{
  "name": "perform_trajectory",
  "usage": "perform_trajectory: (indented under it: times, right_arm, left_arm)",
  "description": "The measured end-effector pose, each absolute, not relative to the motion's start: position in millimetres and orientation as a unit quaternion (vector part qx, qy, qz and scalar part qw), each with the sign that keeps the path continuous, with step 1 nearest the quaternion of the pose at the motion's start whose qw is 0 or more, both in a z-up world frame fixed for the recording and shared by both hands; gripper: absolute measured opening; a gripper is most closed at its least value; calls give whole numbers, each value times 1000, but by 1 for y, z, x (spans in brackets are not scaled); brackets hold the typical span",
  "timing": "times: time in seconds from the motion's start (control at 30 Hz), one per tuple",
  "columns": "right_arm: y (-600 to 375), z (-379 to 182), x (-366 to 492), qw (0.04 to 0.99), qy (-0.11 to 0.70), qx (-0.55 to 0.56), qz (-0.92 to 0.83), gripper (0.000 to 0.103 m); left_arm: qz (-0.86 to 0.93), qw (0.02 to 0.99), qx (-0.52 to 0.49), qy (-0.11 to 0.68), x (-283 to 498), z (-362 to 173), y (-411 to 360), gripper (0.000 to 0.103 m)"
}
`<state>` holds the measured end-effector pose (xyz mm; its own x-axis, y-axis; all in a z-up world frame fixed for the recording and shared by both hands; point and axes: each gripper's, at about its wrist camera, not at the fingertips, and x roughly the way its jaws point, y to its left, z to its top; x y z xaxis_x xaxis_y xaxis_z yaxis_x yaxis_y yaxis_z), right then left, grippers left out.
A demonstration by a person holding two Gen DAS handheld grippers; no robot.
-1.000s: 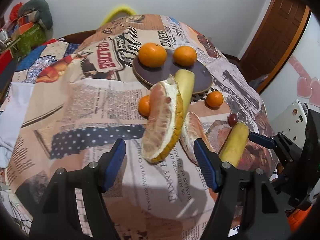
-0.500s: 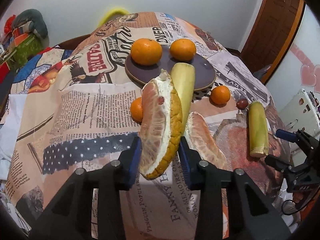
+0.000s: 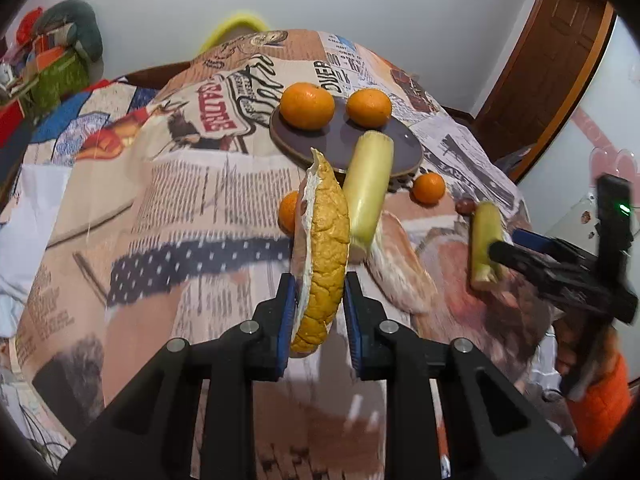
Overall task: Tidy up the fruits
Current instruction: 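Grasp a pomelo wedge with the left tool while the right tool approaches a corn cob, then grasp and lift the pale green corn cob with the right tool while left lifts the wedge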
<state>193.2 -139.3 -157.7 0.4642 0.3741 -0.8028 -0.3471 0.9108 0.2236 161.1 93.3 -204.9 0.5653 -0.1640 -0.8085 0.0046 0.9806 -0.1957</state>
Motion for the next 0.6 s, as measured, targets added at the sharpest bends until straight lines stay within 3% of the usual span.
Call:
perform_trajectory:
  times: [0.23,0.3,0.43,0.6]
  right_arm:
    - [-133,-173,197,849,487,31,204,87]
    - [-133,-171,196,846,486,33,216,75]
    - [-139,-168,190,837,492,34,238,66]
    - [-153,-164,184,821,502,58,267,46]
  left_arm:
    - [-44,873,-97,477,136,-204,105,22]
    - [-43,872,-102,477,132,-205,109,22]
    - [-47,870,-92,482,133,-207,106,22]
    - [-36,870,-63,488,143,-210,99,22]
